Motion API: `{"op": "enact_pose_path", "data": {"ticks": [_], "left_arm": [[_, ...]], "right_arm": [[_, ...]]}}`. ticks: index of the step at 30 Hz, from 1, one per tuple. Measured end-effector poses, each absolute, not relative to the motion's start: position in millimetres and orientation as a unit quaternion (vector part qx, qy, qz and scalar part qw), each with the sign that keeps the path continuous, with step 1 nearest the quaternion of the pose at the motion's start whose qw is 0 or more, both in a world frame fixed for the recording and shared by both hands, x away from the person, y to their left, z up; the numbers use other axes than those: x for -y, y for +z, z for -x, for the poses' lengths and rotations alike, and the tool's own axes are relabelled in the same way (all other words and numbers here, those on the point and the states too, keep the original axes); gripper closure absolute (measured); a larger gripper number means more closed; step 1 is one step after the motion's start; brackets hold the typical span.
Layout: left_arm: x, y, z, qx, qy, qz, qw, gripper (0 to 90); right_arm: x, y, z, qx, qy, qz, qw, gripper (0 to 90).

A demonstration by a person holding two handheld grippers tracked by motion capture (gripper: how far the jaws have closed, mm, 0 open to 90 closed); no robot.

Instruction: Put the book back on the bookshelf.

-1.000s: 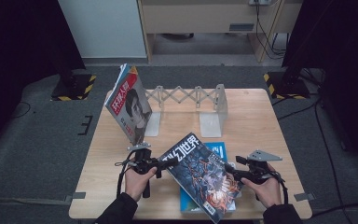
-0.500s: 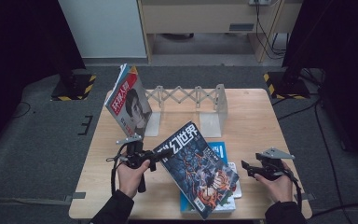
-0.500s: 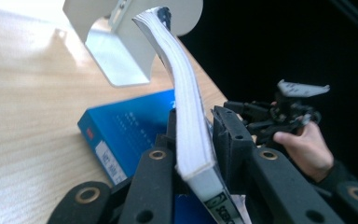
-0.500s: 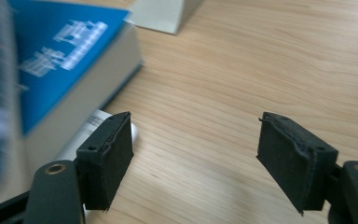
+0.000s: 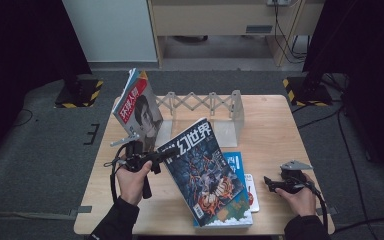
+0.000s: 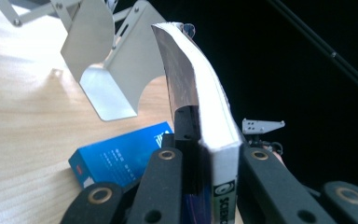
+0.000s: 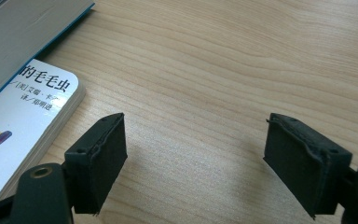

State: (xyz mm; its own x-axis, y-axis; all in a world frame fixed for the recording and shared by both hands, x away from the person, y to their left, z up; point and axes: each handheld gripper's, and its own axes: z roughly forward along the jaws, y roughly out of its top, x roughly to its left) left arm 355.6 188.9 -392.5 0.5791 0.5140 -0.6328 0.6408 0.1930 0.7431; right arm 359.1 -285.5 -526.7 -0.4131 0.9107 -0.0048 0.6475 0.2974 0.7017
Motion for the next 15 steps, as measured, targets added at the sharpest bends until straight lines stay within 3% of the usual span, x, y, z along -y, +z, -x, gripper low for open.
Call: {"op": "enact_pose_path", "data": {"ticks": [9, 15], "left_arm": [[-200, -365, -357, -0.445, -0.028, -0.610, 0.655, 81.9], [-207, -346, -359, -0.444, 0.021, -0.610, 0.656, 82.0]], "right_arm": [[285, -530, -360, -0.782, 0.308, -0.503, 0.203, 19.4], [285, -532, -360, -0.782, 0.309, -0.503, 0.198, 17.5]]}}
